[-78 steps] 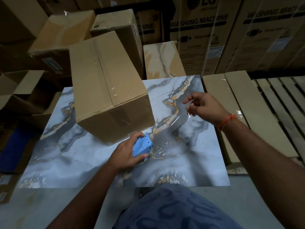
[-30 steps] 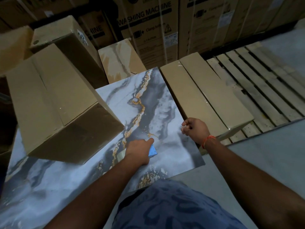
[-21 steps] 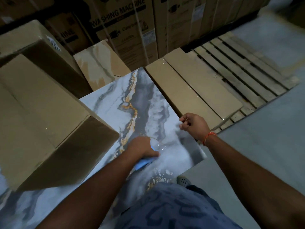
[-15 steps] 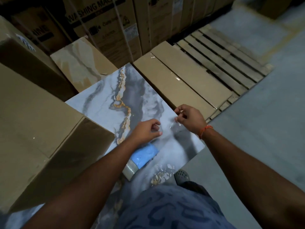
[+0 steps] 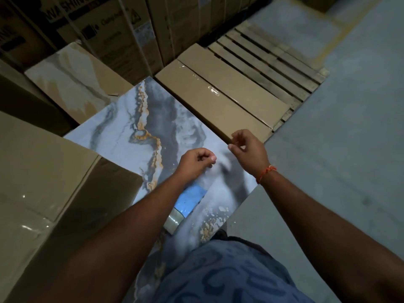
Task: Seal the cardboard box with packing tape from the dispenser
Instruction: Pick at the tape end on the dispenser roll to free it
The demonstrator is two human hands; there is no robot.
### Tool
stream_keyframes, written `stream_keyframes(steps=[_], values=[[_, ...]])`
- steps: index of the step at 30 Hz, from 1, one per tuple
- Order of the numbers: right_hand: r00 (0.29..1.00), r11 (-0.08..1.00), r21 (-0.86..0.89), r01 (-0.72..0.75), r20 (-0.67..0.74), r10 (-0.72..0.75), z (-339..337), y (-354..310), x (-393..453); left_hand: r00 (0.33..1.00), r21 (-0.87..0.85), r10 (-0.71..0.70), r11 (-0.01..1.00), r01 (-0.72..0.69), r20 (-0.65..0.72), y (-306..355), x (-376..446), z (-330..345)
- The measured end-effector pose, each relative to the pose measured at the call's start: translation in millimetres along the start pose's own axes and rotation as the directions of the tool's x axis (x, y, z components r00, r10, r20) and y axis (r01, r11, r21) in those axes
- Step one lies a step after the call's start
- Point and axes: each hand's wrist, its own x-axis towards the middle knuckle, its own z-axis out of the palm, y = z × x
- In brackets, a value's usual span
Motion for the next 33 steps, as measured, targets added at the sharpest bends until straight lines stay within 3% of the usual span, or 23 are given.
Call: stream_keyframes(steps=[3, 7, 18, 25, 29, 33], values=[[0.974, 0.964, 0.225, -0.140, -0.145, 0.175, 11.9, 10.2, -26.7, 1.000, -0.023, 0.001, 1.000, -0.001, -0.019, -0.8, -0.6, -1.0], [0.919, 0.820, 0.448, -0.356, 0.010, 0.394, 35.5, 21.0, -64.1, 1.000, -0.058, -0.001, 0.998, 0.000, -0.019, -1.9, -3.1, -0.2], [0.949, 0.809, 0.527, -0.261, -0.012, 0.314, 51.4, 10.1, -80.6, 1.000, -0.041, 0.025, 0.999, -0.025, -0.016, 1.2, -8.5, -2.4], [0.950, 0.820, 0.509, -0.260, -0.018, 0.312, 55.0, 10.7, -79.6, 0.994, 0.209, 0.087, 0.975, -0.071, -0.070, 0.1, -8.5, -7.8], [0.955, 0.820, 0.512, -0.256, 0.000, 0.298, 57.9, 9.5, -78.1, 0.991, 0.263, 0.108, 0.961, -0.084, -0.077, 3.9, -11.8, -11.8], [0.960, 0.839, 0.495, -0.226, -0.031, 0.277, 61.3, 6.6, -79.8, 0.994, 0.200, 0.045, 0.980, -0.024, -0.104, 8.2, -17.7, -14.4]])
